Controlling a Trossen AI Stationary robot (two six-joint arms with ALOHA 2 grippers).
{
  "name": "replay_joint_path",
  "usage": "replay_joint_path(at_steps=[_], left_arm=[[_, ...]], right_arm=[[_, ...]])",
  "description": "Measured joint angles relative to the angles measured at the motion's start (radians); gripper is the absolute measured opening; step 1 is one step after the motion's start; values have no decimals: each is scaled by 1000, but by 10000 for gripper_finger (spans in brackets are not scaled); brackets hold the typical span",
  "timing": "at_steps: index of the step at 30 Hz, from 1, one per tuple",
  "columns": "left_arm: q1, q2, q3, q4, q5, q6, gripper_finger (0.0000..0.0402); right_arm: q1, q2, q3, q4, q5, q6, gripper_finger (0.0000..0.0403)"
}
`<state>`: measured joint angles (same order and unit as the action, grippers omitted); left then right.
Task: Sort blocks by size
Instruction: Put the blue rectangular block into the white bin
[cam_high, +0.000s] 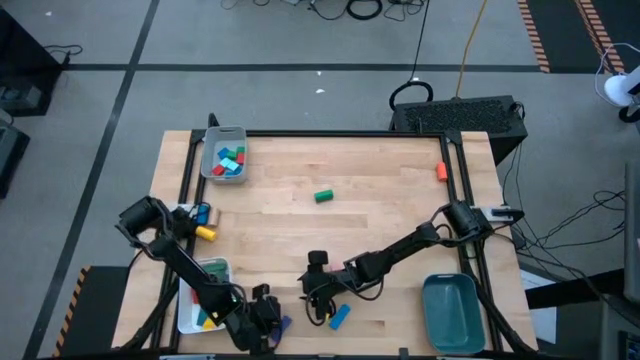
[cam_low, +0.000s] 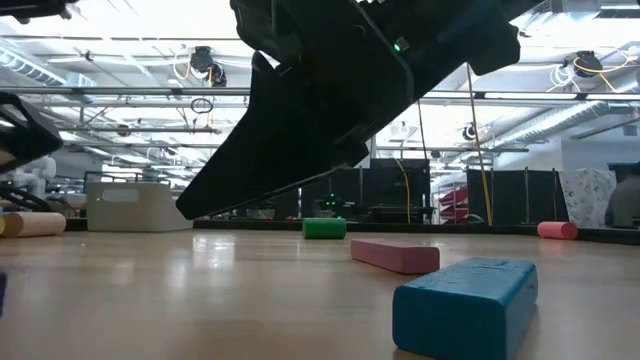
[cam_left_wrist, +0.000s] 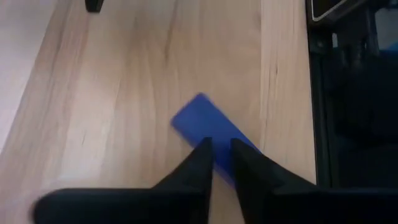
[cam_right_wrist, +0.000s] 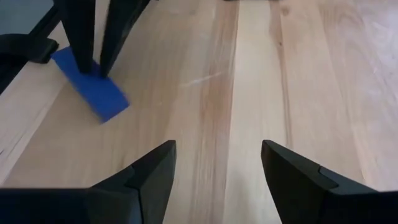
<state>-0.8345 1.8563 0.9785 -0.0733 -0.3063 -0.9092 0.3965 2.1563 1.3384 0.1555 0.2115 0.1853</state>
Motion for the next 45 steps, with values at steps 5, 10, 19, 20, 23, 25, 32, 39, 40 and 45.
replay_joint_path(at_steps=[5,10,19,20,23,25,32,39,40,45], left_arm=[[1,22,2,28,-12,-1,9],[5,25,2,23,-55,1,8],[67,28,-1,8,-148,68,8],[75,28,-1,8,-150,84,8],[101,28,-2,7,-167,132,8],[121,28,-2,7,-173,162,8],[163,10,-2,8,-91,182,8],[169,-50,-2,8,-82,140,9],[169,-60,-2,9,-86,140,12],[159,-92,-2,15,-108,132,46]], right_arm=[[0,0,0,-1,1,12,222],[0,0,0,-1,2,12,222],[8,0,0,-2,-84,-75,222],[10,0,0,-2,-90,-77,222],[12,0,0,-1,-129,-105,221],[12,0,0,-1,-146,-119,221],[-6,-1,0,-3,-163,-185,221],[-39,-2,0,-38,-200,-193,221],[-38,-2,0,-37,-222,-194,221],[-20,-2,0,-31,-246,-202,221]])
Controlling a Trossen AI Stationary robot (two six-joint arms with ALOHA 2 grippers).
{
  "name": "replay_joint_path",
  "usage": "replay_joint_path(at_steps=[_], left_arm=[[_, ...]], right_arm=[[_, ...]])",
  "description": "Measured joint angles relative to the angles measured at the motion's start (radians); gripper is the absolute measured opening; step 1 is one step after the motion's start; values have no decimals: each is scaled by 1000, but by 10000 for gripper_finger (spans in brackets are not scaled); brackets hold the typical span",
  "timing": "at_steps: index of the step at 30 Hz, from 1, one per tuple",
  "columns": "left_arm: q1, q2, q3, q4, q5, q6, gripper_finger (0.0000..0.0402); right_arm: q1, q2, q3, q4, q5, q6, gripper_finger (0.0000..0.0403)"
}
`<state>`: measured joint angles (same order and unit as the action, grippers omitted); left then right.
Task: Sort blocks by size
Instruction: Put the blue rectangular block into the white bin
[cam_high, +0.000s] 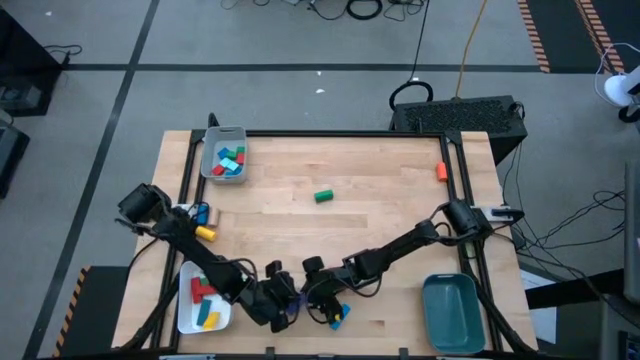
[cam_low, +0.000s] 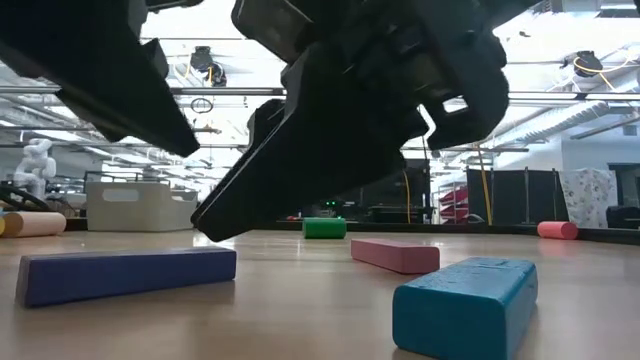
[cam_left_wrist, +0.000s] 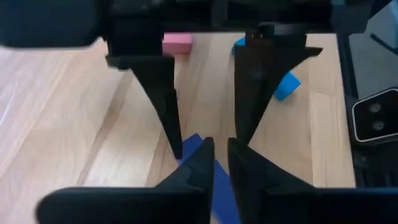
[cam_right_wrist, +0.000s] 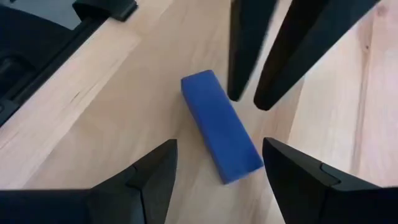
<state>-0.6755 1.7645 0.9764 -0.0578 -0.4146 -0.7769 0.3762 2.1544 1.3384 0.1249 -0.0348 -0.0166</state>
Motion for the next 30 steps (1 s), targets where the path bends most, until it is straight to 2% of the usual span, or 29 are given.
replay_joint_path(at_steps=[7,11,15,21,26,30], left_arm=[[-40,2,0,-6,-7,-1,130],[-52,2,0,-4,-17,-1,161],[-54,1,-14,-4,-16,-4,166],[-55,1,-46,-22,-16,-86,167],[-56,2,-48,-95,-44,-158,167],[-58,2,-48,-117,-51,-160,167]], right_arm=[[-7,66,1,52,2,5,221],[-12,86,3,60,2,35,218],[-12,86,3,58,3,43,184],[-17,84,3,60,10,37,84],[-14,87,1,89,83,39,78],[-7,76,0,90,202,54,78]])
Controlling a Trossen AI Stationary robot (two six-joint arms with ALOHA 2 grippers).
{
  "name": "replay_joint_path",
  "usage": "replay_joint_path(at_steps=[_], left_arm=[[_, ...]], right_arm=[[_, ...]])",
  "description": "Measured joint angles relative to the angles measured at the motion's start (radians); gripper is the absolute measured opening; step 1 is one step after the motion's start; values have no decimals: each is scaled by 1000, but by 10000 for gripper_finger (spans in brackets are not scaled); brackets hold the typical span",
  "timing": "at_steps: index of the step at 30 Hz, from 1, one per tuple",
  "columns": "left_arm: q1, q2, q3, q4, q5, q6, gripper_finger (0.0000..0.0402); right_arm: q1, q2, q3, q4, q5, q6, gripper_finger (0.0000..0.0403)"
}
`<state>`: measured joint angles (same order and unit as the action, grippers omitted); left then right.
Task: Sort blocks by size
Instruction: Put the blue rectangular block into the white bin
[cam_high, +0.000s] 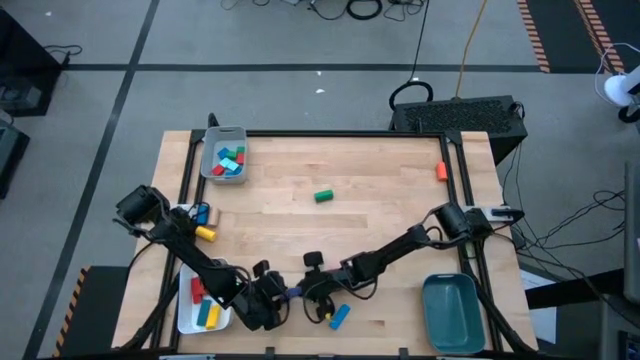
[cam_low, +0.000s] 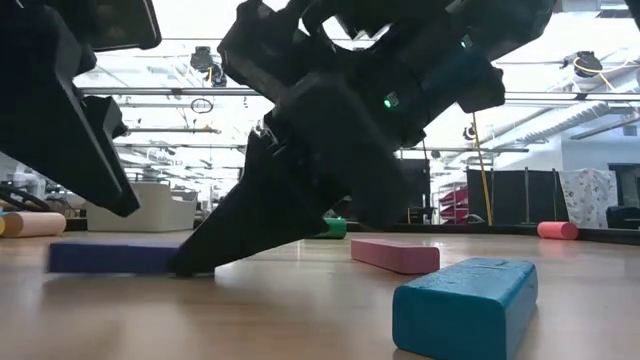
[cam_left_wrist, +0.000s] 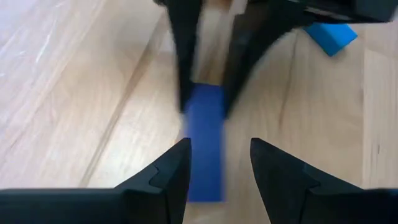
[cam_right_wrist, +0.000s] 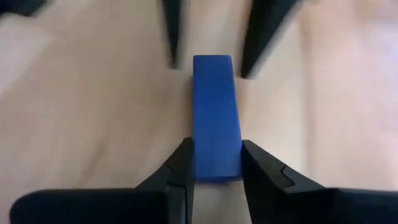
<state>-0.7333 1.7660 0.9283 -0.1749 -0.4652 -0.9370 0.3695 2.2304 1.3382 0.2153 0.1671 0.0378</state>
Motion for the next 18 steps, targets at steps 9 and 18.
replay_joint_path(at_steps=[9,18], left_arm=[[-2,0,0,-22,-21,27,167],[-2,0,0,-60,-67,27,167]], right_arm=[[16,-10,11,14,82,-27,83],[40,-11,11,26,150,-76,84]])
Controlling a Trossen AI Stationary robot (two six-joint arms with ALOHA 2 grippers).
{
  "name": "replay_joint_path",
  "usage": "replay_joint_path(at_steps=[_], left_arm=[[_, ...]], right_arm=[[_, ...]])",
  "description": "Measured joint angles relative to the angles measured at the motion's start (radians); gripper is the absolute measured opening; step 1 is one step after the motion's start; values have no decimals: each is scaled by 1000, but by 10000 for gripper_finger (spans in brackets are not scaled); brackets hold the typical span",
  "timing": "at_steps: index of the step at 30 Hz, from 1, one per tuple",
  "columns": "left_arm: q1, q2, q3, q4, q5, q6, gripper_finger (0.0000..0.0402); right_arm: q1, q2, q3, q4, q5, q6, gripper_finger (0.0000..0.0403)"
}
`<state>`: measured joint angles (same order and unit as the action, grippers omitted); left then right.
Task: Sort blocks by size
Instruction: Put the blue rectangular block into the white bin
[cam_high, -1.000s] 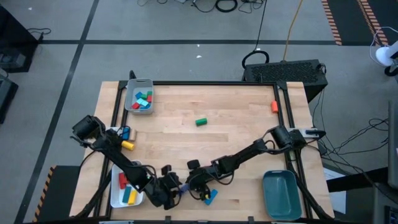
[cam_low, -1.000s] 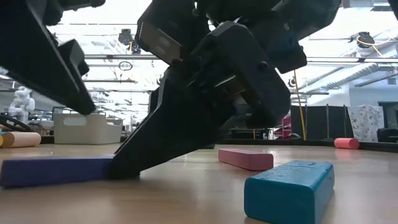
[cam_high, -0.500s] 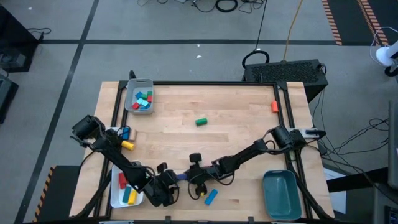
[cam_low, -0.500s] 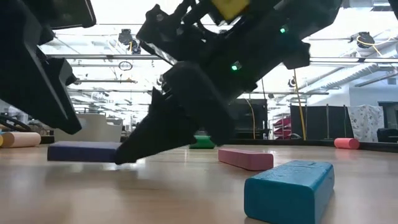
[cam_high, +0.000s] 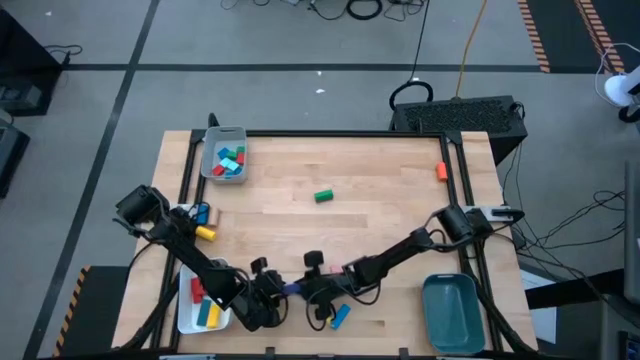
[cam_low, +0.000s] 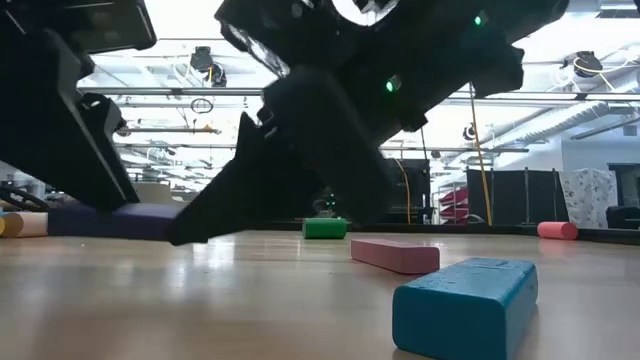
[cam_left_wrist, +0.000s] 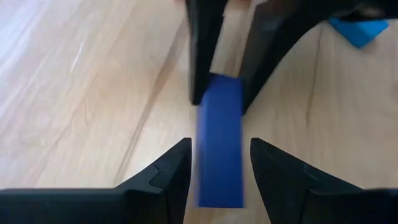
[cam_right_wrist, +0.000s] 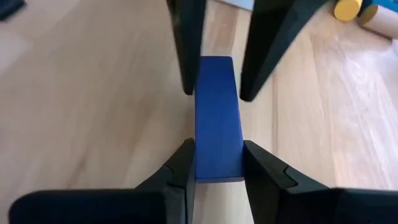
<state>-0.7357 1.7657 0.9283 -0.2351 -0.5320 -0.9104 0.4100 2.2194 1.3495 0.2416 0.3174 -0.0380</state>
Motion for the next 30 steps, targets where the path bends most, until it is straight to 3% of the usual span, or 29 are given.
replay_joint_path(at_steps=[10,20,30], left_arm=[[8,0,0,-26,-83,2,167],[19,0,1,-70,-86,56,167],[45,0,1,-60,-75,62,167]], right_arm=[[12,-5,0,40,84,7,86],[41,-87,1,-7,165,-32,86],[34,-121,2,-94,151,28,86]])
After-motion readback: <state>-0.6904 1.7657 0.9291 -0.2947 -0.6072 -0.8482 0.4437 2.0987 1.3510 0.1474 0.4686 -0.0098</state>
